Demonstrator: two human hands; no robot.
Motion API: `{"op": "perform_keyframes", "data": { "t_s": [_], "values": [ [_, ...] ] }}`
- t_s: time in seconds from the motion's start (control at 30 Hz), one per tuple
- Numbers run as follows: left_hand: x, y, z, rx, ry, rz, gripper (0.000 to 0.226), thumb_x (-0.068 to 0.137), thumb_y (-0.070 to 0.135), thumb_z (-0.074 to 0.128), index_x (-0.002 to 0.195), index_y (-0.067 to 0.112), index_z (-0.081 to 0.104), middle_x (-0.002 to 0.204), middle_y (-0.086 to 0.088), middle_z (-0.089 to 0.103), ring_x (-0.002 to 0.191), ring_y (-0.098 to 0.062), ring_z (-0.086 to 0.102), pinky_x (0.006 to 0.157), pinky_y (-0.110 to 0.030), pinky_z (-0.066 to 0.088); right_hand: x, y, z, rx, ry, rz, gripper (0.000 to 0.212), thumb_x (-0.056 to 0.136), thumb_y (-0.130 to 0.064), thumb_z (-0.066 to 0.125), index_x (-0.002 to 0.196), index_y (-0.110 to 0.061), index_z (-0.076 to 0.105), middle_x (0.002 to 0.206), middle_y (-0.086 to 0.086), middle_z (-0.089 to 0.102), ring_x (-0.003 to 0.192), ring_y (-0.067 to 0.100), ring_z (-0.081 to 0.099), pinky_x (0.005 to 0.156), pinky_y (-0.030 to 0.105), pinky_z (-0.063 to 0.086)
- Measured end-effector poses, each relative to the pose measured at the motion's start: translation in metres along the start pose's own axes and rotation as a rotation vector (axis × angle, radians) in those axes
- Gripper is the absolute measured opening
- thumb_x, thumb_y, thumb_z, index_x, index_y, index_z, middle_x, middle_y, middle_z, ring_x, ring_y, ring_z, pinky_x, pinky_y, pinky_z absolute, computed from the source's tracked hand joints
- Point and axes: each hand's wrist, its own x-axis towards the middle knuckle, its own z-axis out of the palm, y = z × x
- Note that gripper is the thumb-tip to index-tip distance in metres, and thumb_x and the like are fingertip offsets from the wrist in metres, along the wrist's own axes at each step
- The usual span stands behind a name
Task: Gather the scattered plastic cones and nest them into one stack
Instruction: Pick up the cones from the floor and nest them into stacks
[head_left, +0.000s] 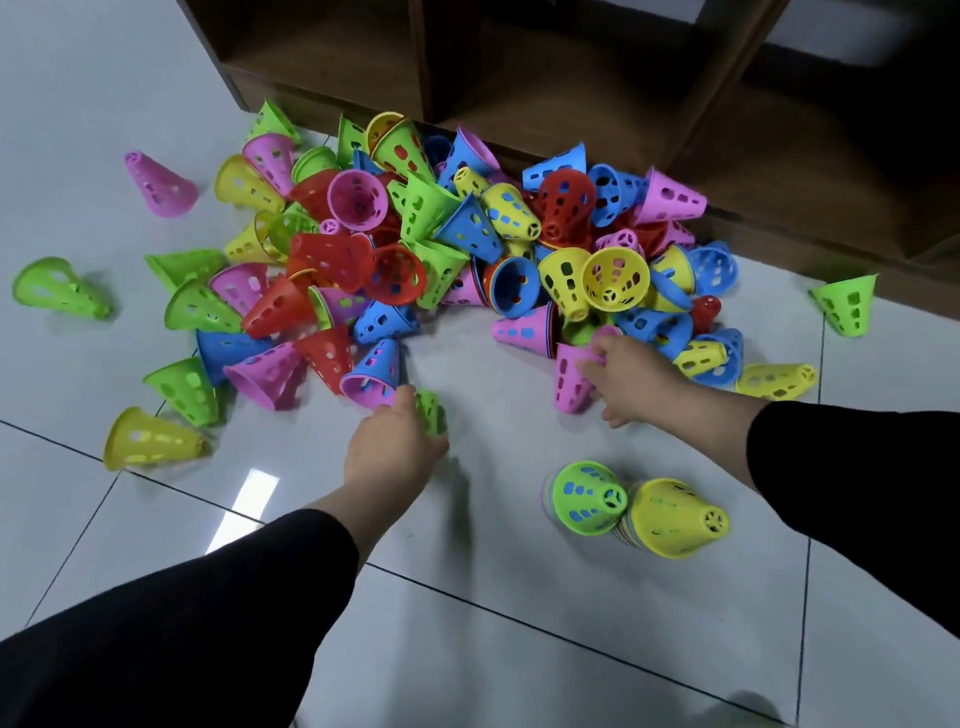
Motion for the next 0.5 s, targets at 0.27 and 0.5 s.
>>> {"op": "perform_keyframes", "data": {
  "t_s": [0.27, 0.5],
  "values": [
    [-0.045, 0.031, -0.03, -0.465, 0.139, 0.227, 0.069, 0.084, 0.041, 0.073, 0.142, 0.029, 0.037, 0.124, 0.001, 0.06, 0.106, -0.022, 0.059, 0.083, -0.031, 0.045, -0.028, -0.006, -0.022, 0.386, 0.005, 0.04, 0.043, 0.09, -0.049, 0.063, 0.107, -0.011, 0.055, 0.103, 0.012, 0.065, 0.094, 0.03, 0.068, 0.07, 0.049, 0.062],
    [-0.081, 0.093, -0.05, -0.841, 0.034, 0.42, 0.07, 0.084, 0.026, 0.076, 0.141, 0.036, 0.037, 0.114, 0.005, 0.059, 0.098, -0.006, 0.064, 0.091, -0.034, 0.053, -0.087, -0.002, -0.074, 0.129, 0.182, -0.172, 0.038, 0.081, -0.055, 0.07, 0.098, -0.028, 0.049, 0.091, 0.0, 0.062, 0.084, 0.022, 0.064, 0.066, 0.039, 0.056]
  ]
}}
